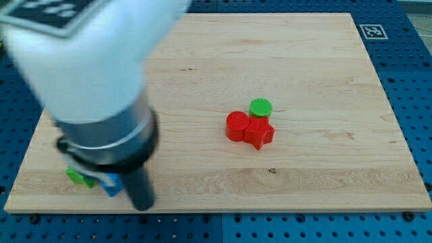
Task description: Push the blue cube into the yellow heart
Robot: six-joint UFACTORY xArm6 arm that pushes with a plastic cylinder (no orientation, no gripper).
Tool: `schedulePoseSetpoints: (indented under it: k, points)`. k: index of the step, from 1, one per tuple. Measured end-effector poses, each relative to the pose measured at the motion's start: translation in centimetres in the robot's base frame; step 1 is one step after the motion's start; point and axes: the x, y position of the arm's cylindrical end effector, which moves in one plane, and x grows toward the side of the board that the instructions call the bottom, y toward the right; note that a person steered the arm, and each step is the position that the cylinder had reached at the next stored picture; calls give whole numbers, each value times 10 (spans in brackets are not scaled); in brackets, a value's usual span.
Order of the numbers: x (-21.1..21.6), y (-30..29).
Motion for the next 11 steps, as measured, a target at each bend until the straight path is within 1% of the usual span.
schedulePoseSetpoints:
  k: [2, 5, 7, 8, 11]
  points:
    - [0, -64]
    - [0, -76]
    - [-1, -59]
    - [-19, -57]
    - [-43, -50]
